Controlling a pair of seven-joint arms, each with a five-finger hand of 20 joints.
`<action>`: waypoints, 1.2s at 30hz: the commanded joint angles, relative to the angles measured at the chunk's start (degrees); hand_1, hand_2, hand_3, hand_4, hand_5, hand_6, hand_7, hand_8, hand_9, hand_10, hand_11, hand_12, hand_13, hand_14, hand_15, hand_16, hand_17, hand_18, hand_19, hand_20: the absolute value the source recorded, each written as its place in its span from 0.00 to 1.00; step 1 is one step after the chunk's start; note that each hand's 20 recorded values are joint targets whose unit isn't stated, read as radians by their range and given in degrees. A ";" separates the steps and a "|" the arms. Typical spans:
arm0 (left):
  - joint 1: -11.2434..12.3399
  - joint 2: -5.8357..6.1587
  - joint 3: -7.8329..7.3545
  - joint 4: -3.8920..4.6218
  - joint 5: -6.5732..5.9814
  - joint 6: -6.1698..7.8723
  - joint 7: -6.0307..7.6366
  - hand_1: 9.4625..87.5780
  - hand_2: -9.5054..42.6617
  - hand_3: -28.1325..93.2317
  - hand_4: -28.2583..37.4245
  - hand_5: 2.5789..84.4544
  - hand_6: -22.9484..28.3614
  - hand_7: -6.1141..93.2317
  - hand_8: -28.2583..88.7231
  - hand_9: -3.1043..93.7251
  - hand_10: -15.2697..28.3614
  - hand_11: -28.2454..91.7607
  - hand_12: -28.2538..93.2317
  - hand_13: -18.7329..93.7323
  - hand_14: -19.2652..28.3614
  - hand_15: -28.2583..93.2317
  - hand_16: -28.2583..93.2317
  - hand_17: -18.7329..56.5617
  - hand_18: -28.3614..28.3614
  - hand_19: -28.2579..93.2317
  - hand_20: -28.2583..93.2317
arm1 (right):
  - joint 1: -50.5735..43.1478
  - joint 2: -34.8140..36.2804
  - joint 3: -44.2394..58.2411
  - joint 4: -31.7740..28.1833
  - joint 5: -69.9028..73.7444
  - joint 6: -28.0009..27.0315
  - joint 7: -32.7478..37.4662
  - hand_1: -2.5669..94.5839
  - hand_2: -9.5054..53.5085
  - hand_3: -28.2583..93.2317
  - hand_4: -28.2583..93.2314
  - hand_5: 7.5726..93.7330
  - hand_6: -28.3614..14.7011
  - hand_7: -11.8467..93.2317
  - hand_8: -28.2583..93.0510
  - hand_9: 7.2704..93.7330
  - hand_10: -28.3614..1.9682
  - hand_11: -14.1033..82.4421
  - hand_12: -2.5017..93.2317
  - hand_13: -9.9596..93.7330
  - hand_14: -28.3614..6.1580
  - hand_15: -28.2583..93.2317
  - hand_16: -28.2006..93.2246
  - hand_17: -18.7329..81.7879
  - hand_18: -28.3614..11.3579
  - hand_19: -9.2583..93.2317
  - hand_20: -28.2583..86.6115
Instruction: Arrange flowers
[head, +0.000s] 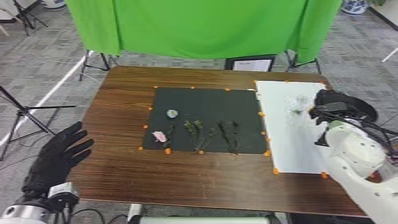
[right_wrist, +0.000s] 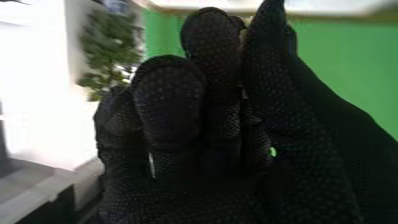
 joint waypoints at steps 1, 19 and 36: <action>-0.11 0.23 0.20 -0.03 0.12 -0.18 -0.34 0.22 0.13 0.81 0.02 0.29 0.53 0.32 0.13 0.27 0.61 0.41 0.39 0.34 0.74 0.50 0.24 0.12 0.90 0.58 0.31 | 13.59 -5.86 -10.03 -3.24 7.97 -1.12 -9.83 0.47 0.00 0.95 0.05 0.79 0.69 0.53 0.25 0.96 0.69 0.41 0.44 0.87 0.66 0.75 0.48 0.50 0.19 0.89 0.68; -0.82 1.20 1.13 0.14 0.12 -0.19 -0.77 0.22 0.13 0.80 0.02 0.29 0.53 0.32 0.13 0.27 0.61 0.42 0.39 0.34 0.74 0.50 0.24 0.12 0.90 0.58 0.31 | 32.49 -22.46 -31.33 7.42 5.93 -11.19 -19.42 0.45 0.00 0.95 0.06 0.78 0.69 0.55 0.25 0.95 0.70 0.42 0.46 0.84 0.65 0.77 0.48 0.48 0.20 0.88 0.68; -1.40 1.46 1.52 0.41 0.10 -0.35 -0.63 0.22 0.14 0.80 0.03 0.29 0.53 0.32 0.13 0.27 0.61 0.41 0.39 0.34 0.74 0.50 0.24 0.12 0.90 0.58 0.31 | 35.35 -26.59 -34.52 12.44 2.81 -21.41 -19.66 0.46 0.00 0.95 0.04 0.77 0.70 0.55 0.22 0.93 0.72 0.40 0.48 0.81 0.65 0.78 0.48 0.47 0.20 0.87 0.68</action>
